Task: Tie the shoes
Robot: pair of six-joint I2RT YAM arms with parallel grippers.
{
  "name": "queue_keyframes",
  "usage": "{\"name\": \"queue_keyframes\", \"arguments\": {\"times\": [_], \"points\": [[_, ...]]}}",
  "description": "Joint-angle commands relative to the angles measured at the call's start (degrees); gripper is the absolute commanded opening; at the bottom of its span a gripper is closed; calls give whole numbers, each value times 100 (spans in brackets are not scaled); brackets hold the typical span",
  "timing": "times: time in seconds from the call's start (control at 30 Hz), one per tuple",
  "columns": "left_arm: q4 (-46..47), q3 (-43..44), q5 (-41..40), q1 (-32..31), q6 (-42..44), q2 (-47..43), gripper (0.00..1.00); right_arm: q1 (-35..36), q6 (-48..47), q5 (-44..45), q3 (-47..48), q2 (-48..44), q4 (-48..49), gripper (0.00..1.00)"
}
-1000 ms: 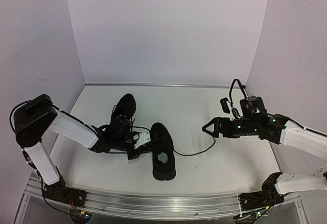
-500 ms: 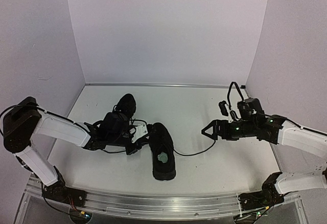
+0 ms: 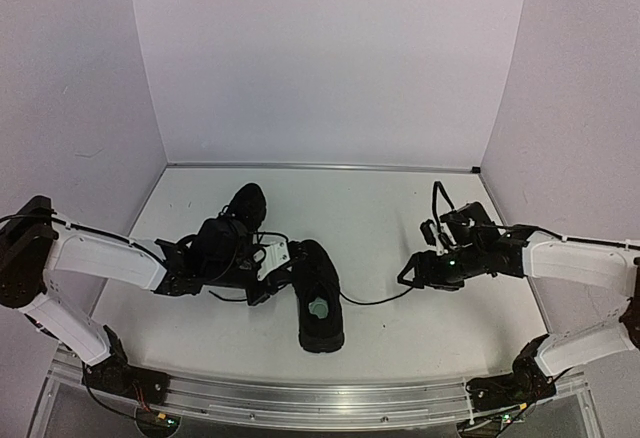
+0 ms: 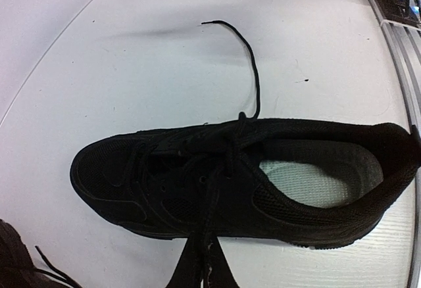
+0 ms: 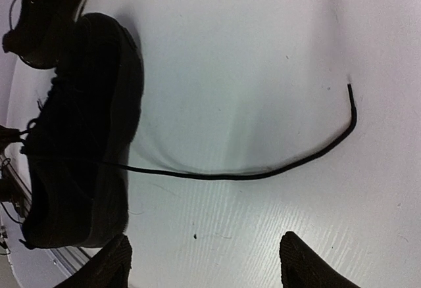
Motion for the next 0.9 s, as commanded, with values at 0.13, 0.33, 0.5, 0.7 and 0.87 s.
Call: {"name": "queue_keyframes", "arguments": {"times": [0.13,0.33,0.5,0.7,0.87], "points": [[132,434,-137,-393,14,26,0,-13,590,875,-43,274,-226,63],[149,580,-152,-472,98,102,0,-13,563,1295,119,800,-191,54],[184,666,-159,-503,139,151,0,-3,660,1530,318,1328,-63,53],[305,590,-173,-523,178,176,0,62,764,1636,576,1939,176,49],[343,567,-204,-530,205,165,0,127,755,1713,900,2599,293,45]]}}
